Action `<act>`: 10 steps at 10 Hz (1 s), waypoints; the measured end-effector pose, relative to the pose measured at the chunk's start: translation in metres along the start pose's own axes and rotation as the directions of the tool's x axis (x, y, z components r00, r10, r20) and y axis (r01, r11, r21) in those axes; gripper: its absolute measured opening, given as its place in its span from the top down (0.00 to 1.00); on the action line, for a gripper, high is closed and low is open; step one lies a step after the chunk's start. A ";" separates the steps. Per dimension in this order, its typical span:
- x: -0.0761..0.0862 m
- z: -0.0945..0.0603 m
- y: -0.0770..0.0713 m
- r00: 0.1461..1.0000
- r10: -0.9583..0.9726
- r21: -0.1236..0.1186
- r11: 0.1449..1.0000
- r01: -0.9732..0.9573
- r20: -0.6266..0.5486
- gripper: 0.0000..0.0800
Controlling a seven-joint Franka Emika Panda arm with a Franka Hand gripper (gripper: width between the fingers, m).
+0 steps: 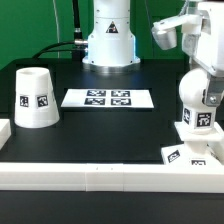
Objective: Assemble lamp
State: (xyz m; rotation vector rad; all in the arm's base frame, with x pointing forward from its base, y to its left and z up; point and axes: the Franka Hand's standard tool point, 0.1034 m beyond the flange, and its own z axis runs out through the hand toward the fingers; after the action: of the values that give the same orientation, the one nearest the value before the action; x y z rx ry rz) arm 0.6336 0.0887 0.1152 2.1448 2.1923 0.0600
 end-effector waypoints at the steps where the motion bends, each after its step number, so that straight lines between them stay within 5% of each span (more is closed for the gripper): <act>1: -0.002 0.000 0.000 0.999 -0.038 -0.001 0.999 0.038 0.006 0.13; 3: -0.002 0.000 0.000 0.999 -0.035 -0.001 0.999 0.035 0.008 0.14; 4: -0.002 0.000 0.000 1.000 -0.017 -0.001 1.000 0.017 0.007 0.28; 7: -0.002 0.000 0.000 0.999 0.048 -0.001 0.999 -0.048 0.005 0.28; 10: -0.002 0.000 -0.001 0.923 0.386 0.006 0.923 -0.386 -0.001 0.28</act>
Offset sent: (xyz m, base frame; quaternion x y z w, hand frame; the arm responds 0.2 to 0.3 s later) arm 0.0000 0.0000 0.0000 0.0000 0.0000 0.0000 1.0000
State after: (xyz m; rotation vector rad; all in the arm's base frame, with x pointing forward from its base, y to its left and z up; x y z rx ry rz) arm 0.6326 0.0870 0.1147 2.5459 1.7353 0.0782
